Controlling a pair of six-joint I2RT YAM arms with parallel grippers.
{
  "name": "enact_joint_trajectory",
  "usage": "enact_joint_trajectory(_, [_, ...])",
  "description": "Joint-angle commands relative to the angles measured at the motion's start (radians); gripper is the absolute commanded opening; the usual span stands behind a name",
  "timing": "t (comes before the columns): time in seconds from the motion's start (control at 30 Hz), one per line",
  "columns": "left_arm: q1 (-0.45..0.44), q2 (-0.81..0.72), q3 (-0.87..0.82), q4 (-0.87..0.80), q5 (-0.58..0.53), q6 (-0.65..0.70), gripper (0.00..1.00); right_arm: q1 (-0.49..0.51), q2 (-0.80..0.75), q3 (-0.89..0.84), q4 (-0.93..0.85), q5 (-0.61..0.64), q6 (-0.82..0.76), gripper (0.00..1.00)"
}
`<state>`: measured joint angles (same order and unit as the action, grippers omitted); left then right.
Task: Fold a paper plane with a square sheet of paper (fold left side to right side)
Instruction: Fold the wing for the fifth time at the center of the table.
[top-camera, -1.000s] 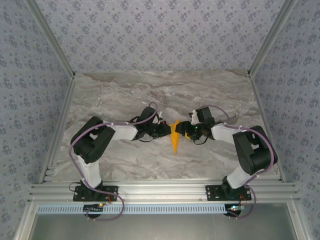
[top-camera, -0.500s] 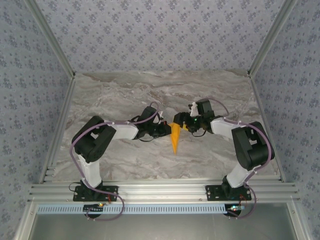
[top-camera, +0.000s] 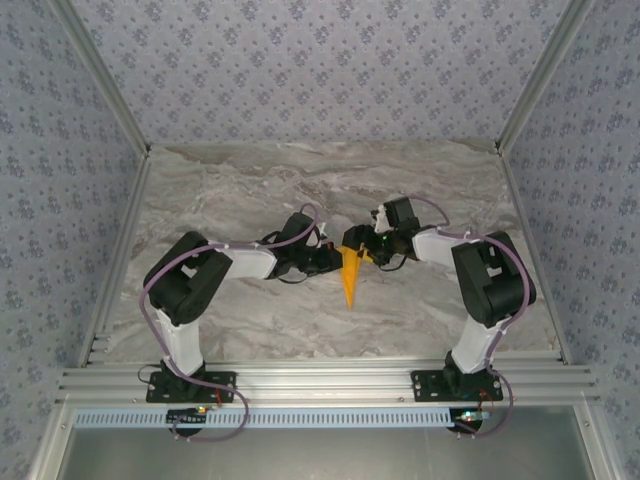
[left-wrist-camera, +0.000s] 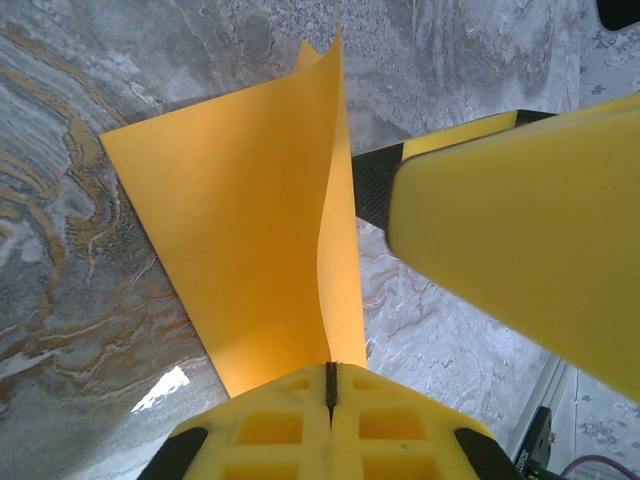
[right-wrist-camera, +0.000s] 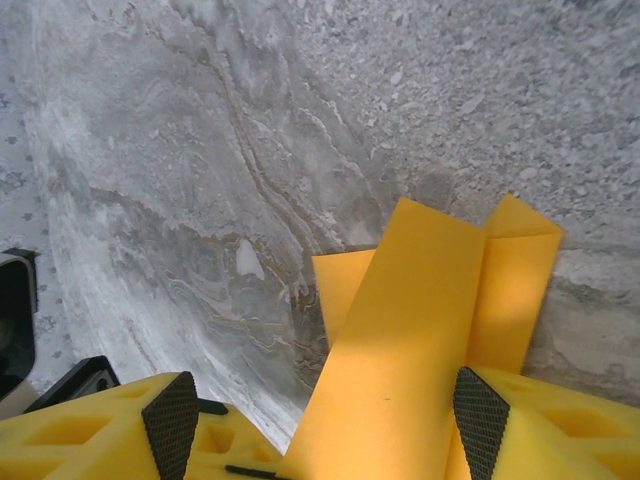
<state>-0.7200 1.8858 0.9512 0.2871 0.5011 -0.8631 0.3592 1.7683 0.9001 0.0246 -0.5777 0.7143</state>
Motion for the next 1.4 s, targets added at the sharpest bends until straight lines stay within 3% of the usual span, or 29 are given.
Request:
enact_joint_trajectory(0.0, [0.005, 0.017, 0.023, -0.022, -0.009, 0.027, 0.0, 0.009, 0.028, 0.035, -0.07, 0.034, -0.023, 0.73])
enact_joint_trajectory(0.4, [0.014, 0.046, 0.057, -0.062, -0.014, 0.076, 0.0, 0.032, 0.082, 0.081, -0.2, 0.073, -0.077, 0.74])
enact_joint_trajectory(1.37, [0.015, 0.111, 0.092, -0.068, -0.006, 0.093, 0.0, 0.051, 0.094, 0.082, -0.215, 0.068, -0.115, 0.75])
